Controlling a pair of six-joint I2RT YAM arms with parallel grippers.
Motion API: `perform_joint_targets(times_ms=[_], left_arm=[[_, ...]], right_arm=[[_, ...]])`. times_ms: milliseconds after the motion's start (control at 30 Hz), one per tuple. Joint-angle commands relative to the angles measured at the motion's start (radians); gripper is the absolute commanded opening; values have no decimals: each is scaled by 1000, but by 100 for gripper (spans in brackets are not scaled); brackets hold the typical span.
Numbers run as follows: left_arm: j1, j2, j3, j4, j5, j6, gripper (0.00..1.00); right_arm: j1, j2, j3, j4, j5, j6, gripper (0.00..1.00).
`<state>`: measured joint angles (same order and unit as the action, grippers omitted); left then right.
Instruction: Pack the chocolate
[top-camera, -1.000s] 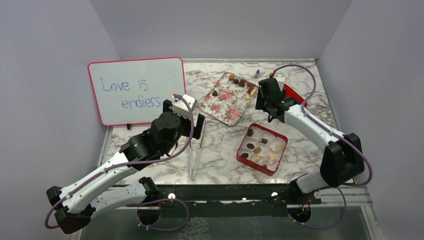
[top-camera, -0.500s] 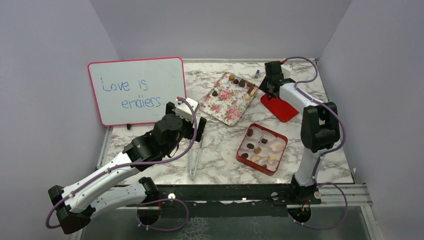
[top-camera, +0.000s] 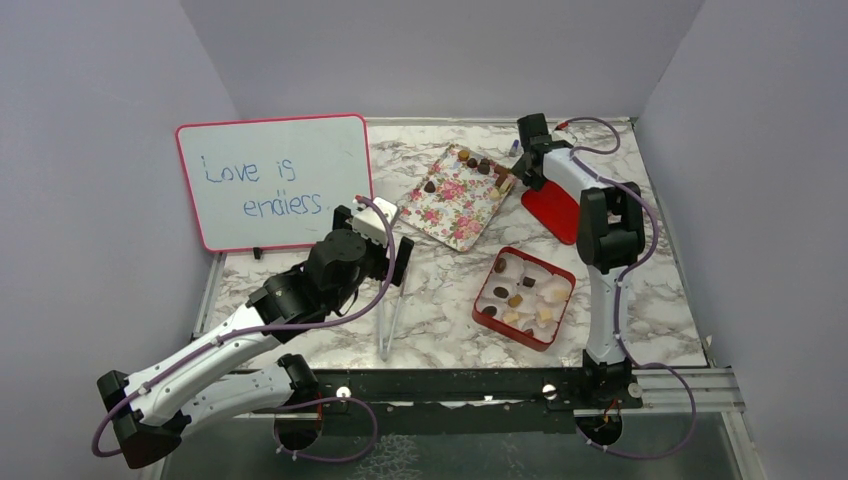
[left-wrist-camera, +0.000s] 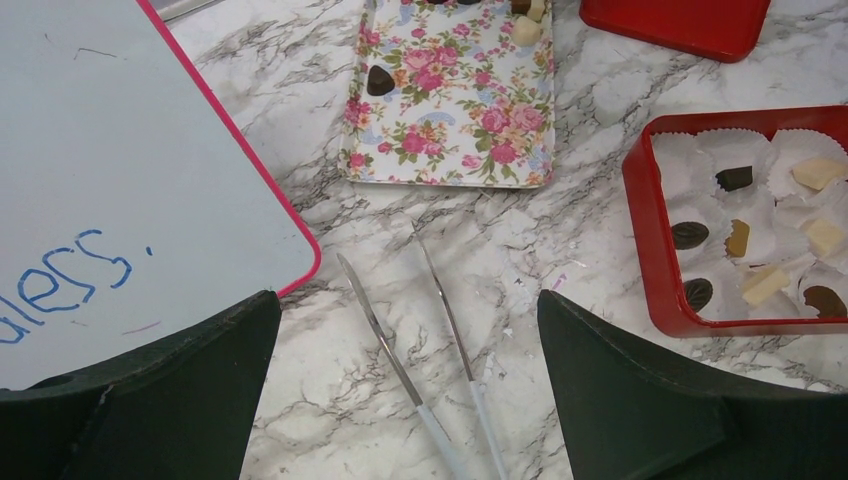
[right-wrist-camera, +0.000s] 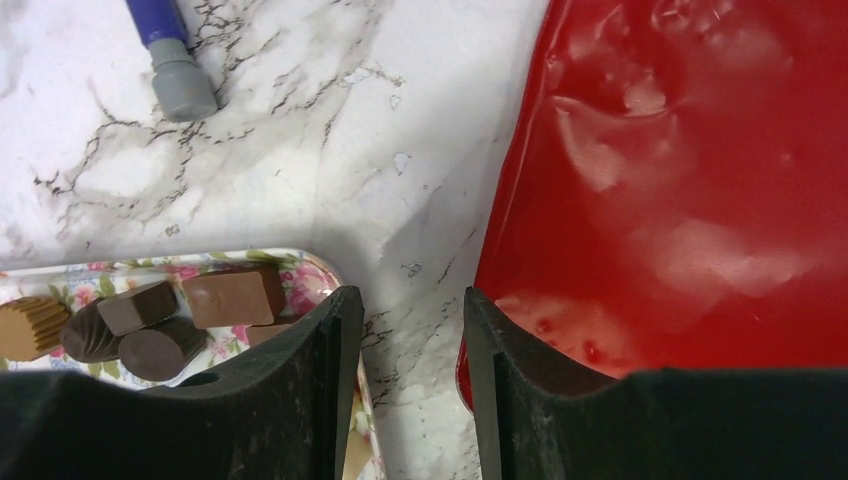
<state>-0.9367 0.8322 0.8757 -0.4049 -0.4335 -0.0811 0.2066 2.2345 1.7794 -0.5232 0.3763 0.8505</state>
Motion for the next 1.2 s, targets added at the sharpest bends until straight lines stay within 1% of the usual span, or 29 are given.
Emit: perform_joint_targets(times_ms=[0,167,400,633,667,733,867,900,1000,1167], left_arm=[[7,-22,-11,27,6,0,99],[7,-19,-10,31,27,2,99],[7,-22,-16,32,39,3,99],[7,-25,-26,34,56,6,99],[7,-26,-27,34,55,8,99],[7,-26,-27,33,52,10,99],[7,-37,-31,34,41,13,99],[7,-39,-33,35,41,15,99],[7,-39,-39,44,58,23,99],[7,-26,-41,48,75,32,99]], right_arm=[[-17,27,43,-80,45,62,47],[-20,41,74,-123,70,73,46],[-22,62,91,-142,75,94,45],[-22,126,132,-175,71,108,38],[-23,132,135,-177,72,108,37],[-23,138,136,-178,68,102,29],[-23,127,141,-170,59,63,3],[-24,116,141,-167,58,50,1],[-24,64,121,-140,49,1,1],[-23,-52,68,-71,17,-146,1]])
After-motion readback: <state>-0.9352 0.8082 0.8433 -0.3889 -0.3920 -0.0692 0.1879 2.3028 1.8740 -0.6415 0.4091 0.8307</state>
